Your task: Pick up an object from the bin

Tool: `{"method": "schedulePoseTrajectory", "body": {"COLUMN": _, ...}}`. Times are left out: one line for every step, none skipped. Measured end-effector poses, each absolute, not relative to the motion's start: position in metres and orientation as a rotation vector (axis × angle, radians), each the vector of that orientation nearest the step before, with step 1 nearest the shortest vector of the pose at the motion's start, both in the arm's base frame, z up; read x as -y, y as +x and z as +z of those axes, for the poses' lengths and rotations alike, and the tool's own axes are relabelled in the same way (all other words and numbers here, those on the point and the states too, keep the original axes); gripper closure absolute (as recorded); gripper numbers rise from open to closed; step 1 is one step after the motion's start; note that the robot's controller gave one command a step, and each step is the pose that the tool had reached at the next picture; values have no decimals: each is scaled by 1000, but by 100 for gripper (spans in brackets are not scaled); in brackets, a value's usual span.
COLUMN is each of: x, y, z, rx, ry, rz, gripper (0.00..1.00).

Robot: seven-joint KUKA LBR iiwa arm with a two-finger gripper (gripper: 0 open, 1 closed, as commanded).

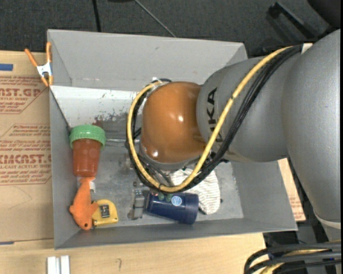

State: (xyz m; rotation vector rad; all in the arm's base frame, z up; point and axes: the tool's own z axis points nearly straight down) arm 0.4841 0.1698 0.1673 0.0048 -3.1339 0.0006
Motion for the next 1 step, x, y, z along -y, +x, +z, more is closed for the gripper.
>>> {"method": "schedulePoseTrajectory", "body": {"x": -169, "y": 486, "z": 172, "rx": 3141, "ry": 1, "rz": -2, "gripper": 0}}
